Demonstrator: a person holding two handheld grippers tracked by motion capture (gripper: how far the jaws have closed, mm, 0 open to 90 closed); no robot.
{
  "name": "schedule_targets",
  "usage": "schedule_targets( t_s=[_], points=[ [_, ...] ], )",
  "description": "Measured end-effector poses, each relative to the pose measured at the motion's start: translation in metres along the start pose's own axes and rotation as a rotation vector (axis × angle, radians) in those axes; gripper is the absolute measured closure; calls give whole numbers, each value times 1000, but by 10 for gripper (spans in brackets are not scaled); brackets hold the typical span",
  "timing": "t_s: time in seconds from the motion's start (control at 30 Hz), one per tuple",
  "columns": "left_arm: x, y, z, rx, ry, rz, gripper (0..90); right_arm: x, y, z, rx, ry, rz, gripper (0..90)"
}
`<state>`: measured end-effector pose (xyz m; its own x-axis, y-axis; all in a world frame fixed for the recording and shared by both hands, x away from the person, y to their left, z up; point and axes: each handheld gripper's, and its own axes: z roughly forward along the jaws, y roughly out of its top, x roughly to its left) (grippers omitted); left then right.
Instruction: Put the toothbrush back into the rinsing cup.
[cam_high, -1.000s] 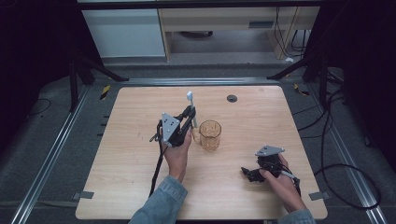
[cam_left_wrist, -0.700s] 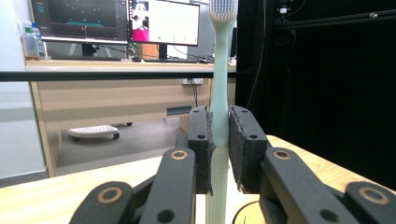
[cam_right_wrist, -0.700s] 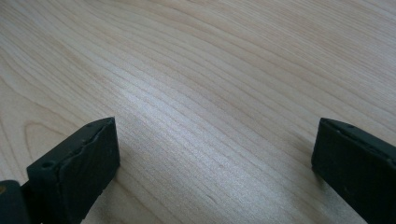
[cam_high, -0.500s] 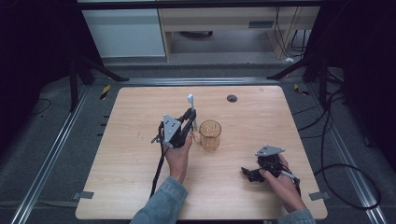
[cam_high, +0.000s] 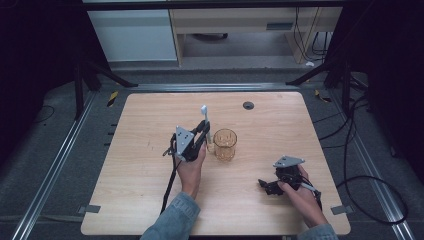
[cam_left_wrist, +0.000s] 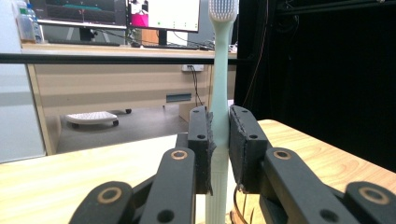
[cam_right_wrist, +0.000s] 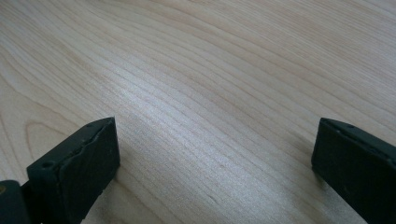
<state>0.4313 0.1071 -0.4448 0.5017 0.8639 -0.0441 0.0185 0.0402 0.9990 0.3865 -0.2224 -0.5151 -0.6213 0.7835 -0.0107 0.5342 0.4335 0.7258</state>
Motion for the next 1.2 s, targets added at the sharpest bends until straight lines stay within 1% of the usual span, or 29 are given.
schedule_targets(
  t_s=[0.23,0.4,0.63,0.83,0.97,1.1,1.2],
  points=[
    [0,-4,0,14,0,5,787,0,0,0,0,1,0,13],
    [0,-9,0,35,-2,10,787,0,0,0,0,1,0,13],
    [1,-12,-1,46,-3,11,786,0,0,0,0,1,0,13],
    [1,-17,1,70,-6,17,786,0,0,0,0,1,0,13],
    [1,-19,2,77,-8,27,786,0,0,0,0,1,1,13],
    [1,-19,1,75,-6,26,785,0,0,0,0,1,1,13],
    [1,-20,2,85,-9,29,785,0,0,0,0,1,1,13]
  ],
)
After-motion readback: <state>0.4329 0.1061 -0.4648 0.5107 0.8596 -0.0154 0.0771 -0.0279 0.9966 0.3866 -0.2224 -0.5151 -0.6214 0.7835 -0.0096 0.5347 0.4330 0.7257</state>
